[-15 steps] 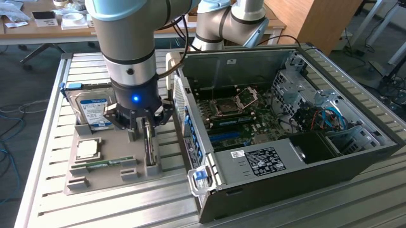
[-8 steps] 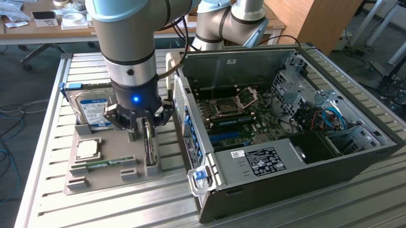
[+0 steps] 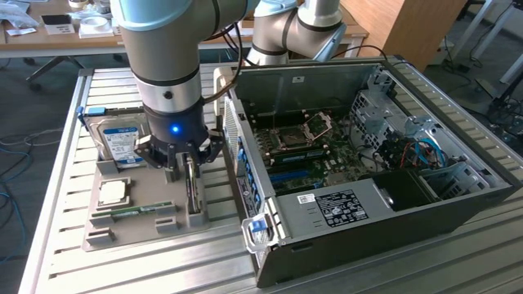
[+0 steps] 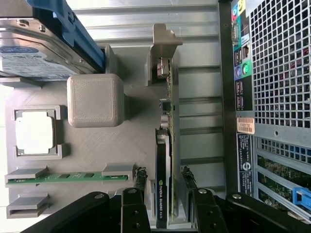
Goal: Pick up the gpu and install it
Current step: 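Pick up the gpu and move the gpu toward the slot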
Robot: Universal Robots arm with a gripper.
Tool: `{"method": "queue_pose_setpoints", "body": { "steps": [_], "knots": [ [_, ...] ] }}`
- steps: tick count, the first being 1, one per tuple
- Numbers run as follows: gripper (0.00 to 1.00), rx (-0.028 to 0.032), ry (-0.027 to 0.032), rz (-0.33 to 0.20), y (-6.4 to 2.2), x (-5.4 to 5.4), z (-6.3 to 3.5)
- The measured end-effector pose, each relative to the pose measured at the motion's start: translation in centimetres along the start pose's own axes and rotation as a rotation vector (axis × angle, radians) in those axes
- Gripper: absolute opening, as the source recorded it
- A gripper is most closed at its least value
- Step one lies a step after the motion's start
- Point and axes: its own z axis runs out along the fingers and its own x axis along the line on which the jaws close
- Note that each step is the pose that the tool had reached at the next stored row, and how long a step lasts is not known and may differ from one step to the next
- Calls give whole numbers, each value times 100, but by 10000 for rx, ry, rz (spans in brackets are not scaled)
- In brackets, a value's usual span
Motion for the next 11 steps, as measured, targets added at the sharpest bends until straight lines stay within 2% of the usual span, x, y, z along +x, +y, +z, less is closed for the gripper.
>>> {"method": "queue_pose_setpoints", "body": {
  "steps": [11],
  "knots": [
    [42,0,0,0,-4,2,82]
  ]
}}
